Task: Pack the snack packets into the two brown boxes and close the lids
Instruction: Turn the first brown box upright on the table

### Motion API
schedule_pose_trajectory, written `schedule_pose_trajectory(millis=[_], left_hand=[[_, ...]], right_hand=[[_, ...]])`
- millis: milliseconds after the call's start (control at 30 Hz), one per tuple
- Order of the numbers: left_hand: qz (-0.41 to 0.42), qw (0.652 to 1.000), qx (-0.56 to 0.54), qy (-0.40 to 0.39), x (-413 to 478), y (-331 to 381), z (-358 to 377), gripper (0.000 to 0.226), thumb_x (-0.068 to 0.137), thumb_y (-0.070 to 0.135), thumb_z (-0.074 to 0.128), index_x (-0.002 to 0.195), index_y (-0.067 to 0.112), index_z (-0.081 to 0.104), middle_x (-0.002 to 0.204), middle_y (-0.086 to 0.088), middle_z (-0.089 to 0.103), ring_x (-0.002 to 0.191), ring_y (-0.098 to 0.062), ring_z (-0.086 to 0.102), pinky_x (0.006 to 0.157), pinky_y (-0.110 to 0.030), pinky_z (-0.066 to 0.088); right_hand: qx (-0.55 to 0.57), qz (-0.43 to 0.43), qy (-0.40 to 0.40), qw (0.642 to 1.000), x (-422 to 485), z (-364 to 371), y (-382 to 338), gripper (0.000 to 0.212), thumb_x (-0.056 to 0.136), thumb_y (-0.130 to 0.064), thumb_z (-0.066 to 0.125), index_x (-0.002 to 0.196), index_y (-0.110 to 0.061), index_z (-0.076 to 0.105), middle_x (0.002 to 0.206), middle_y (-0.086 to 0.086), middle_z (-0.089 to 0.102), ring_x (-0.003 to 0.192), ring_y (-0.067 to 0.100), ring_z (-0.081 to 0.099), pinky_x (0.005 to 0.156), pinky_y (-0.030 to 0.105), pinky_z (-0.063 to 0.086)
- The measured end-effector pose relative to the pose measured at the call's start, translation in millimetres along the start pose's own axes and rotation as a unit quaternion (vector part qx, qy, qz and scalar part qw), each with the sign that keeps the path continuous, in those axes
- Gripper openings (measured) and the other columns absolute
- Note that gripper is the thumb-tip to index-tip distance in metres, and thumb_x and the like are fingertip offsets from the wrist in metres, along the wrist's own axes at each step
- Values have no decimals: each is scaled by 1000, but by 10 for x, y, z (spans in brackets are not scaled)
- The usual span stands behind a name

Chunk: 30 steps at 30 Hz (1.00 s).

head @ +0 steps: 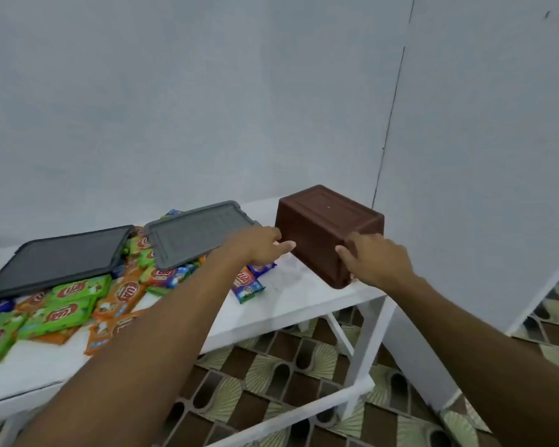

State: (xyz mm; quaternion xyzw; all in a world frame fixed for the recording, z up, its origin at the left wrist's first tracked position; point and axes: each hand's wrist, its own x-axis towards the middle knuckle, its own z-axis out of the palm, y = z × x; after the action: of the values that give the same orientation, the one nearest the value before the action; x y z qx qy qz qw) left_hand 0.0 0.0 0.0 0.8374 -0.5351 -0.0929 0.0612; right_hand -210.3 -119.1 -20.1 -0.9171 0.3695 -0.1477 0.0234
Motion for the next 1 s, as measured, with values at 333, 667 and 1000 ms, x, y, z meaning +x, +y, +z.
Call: schedule_pose_trajectory(millis=[333, 667, 1000], left_hand=[[-58, 996, -61, 42, 1246, -132, -4, 68, 92, 59, 45, 145, 17, 34, 143, -12, 46, 127, -30, 47, 103, -44, 41], [-162, 897, -409, 37, 1763, -75, 234, 64, 74, 22, 57, 135, 14, 38, 130, -5, 42, 113, -24, 47, 96, -41, 45], [-134, 842, -472, 222, 1519, 184, -120, 57, 73, 34, 59, 129, 31, 49, 118, 1, 60, 100, -18, 60, 89, -39, 52]], right_hand=[[-11, 106, -33, 994, 682, 288, 288, 80, 76, -81, 44, 129, -22, 32, 105, 7, 63, 93, 31, 65, 77, 39, 50], [104, 152, -45, 982, 1047, 565, 486, 83, 81, -70, 51, 143, -26, 17, 124, 11, 57, 108, 36, 59, 92, 47, 50], [382, 155, 32, 911, 1555, 262, 856, 99, 77, -63, 66, 149, -35, 5, 138, 14, 52, 122, 37, 53, 104, 47, 44]])
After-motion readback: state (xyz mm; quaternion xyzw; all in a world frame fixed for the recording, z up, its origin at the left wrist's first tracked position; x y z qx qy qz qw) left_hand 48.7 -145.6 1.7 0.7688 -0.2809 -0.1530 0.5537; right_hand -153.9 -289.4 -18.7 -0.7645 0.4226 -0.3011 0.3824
